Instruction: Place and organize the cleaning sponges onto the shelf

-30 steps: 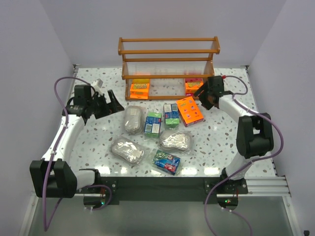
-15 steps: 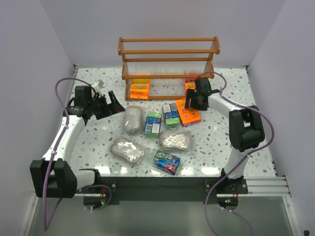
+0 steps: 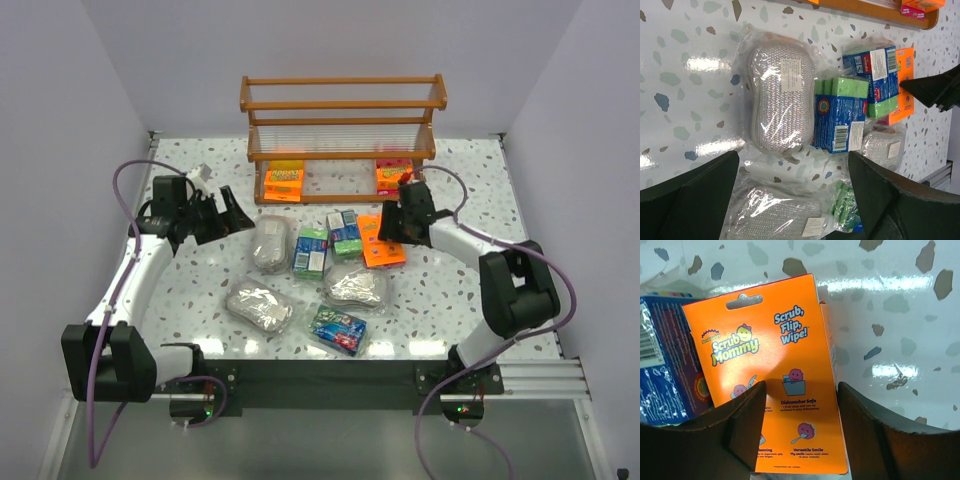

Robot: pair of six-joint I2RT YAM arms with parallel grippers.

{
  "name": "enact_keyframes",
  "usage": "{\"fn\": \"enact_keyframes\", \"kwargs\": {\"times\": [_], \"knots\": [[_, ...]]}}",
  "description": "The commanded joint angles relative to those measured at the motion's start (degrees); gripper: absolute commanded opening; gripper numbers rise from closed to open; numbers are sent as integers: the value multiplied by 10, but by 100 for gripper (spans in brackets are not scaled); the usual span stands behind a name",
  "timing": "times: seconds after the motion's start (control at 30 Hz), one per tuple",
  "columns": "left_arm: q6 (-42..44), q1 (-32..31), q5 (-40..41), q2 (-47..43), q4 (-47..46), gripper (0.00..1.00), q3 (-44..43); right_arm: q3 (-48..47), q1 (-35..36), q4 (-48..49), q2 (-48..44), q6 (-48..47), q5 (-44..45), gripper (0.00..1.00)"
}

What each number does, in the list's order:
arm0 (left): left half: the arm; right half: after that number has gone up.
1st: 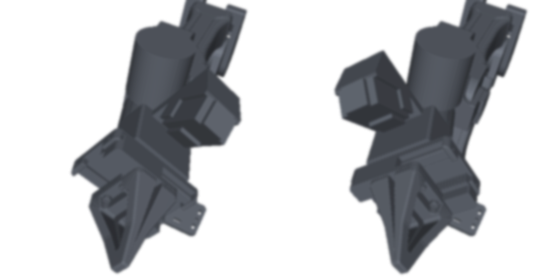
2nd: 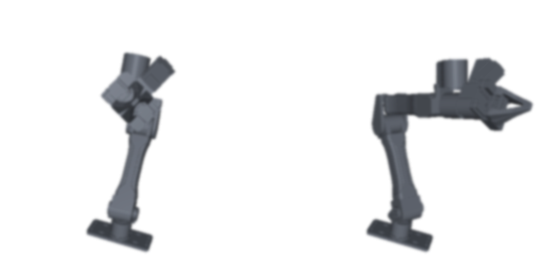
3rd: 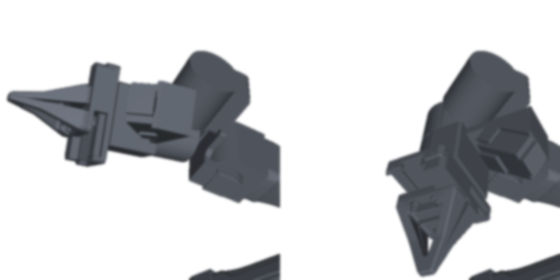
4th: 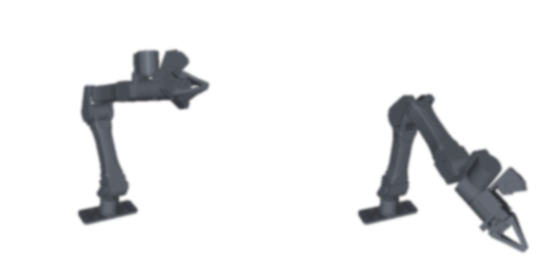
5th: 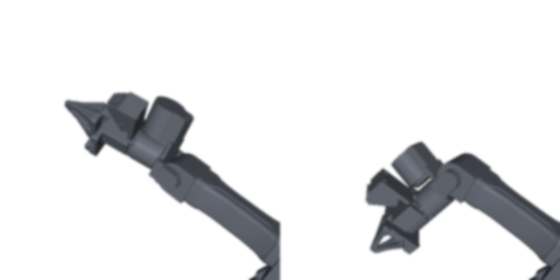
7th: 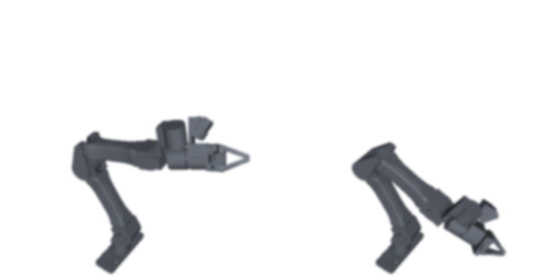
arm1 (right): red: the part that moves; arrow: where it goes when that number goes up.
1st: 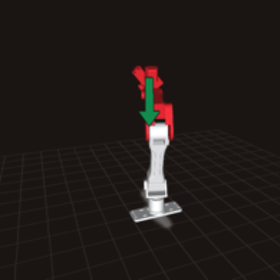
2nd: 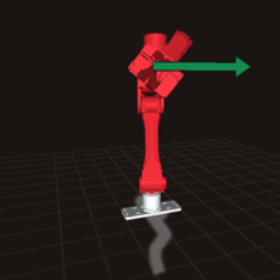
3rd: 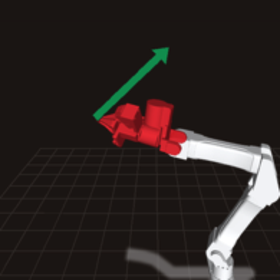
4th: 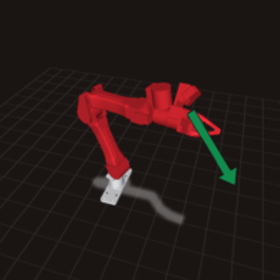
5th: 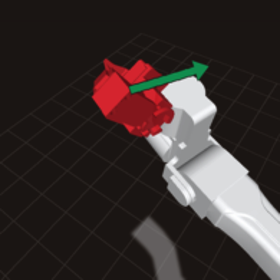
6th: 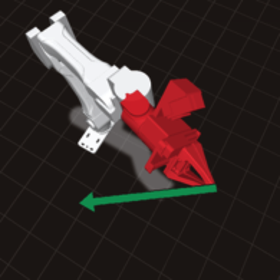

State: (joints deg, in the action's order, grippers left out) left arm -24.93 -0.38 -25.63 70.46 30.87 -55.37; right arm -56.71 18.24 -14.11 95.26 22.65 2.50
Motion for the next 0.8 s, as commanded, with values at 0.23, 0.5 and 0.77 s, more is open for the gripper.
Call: {"fn": "enact_keyframes", "kwargs": {"times": [0.23, 0.5, 0.77], "knots": [[-6, -1, -23, 8, -35, 95, 6, 70, 101, -109, -16, 29, -36, 61], [2, -1, -16, 1, -24, 95, -1, 12, 149, -178, -3, 77, 34, 69], [8, -1, -20, 6, -19, 95, -7, -147, 131, -238, 21, 1, 136, 83]]}}
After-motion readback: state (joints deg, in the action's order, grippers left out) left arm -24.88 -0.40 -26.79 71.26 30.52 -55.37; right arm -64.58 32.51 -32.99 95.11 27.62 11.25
